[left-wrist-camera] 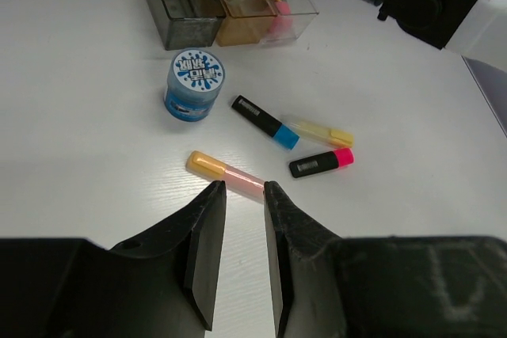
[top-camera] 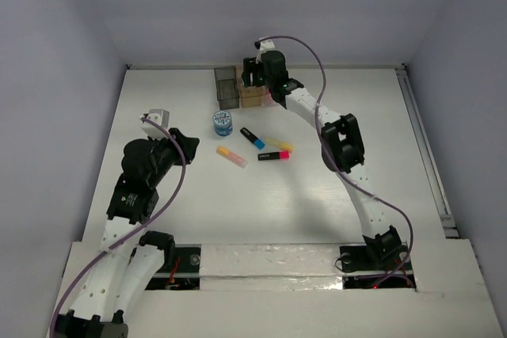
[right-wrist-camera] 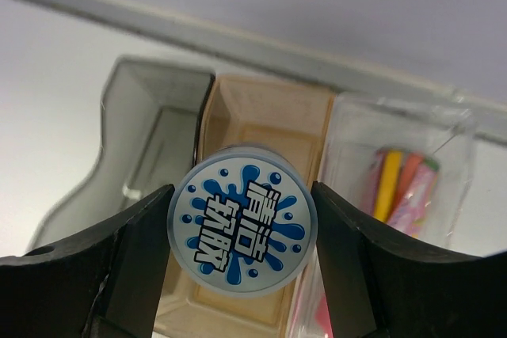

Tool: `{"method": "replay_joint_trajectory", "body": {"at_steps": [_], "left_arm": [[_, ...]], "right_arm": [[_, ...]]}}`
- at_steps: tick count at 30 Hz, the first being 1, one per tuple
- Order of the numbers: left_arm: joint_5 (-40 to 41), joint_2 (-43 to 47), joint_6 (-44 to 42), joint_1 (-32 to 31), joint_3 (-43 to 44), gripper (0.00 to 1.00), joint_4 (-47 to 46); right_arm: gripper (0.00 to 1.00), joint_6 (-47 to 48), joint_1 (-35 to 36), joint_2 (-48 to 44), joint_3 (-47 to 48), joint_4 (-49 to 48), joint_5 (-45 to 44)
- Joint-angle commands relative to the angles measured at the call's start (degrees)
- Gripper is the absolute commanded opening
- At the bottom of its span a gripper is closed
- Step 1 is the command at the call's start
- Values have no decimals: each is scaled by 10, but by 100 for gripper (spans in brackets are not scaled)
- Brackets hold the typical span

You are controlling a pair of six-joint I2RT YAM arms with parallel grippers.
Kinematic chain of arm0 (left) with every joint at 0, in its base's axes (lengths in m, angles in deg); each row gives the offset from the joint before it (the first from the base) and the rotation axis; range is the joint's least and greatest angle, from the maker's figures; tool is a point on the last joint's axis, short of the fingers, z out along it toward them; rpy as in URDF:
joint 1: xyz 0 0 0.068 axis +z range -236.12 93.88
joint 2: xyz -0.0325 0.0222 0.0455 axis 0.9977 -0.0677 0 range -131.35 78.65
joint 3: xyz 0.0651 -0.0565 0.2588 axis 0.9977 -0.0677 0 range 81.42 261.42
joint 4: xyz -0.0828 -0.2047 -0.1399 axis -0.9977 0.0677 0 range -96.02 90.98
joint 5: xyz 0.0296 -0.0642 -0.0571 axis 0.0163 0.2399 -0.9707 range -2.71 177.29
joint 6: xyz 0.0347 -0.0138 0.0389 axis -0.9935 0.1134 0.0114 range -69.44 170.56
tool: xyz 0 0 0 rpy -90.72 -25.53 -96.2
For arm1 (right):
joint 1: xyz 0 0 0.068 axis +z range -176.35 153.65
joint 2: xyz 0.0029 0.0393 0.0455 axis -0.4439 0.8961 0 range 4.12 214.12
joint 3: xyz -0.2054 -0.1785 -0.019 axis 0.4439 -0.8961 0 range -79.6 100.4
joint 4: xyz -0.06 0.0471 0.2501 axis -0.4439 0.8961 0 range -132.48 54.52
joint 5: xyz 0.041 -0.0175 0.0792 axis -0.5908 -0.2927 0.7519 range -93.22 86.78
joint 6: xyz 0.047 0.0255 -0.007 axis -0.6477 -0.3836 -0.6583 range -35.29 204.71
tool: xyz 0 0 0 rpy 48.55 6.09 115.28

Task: Sort the stationery into containers
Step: Move the storage box to the corner of the board, then place the stationery in the storage box.

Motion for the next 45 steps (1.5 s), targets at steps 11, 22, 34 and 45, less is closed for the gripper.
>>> {"method": "replay_joint_trajectory", "body": {"at_steps": [11, 22, 34, 45], "left_arm": [[-10, 15, 1, 12, 25, 23, -27], [-17, 16, 3, 12, 24, 23, -28], [-15, 19, 7, 12, 21, 26, -27], [-69, -58, 75, 12, 8, 16, -85]], "right_arm": [[43, 72, 26, -121, -161, -69, -30], [65, 80, 26, -201, -247, -20, -29], [76, 48, 26, -172, -242, -6, -15], [34, 14, 26, -385, -407, -81, -39]]}}
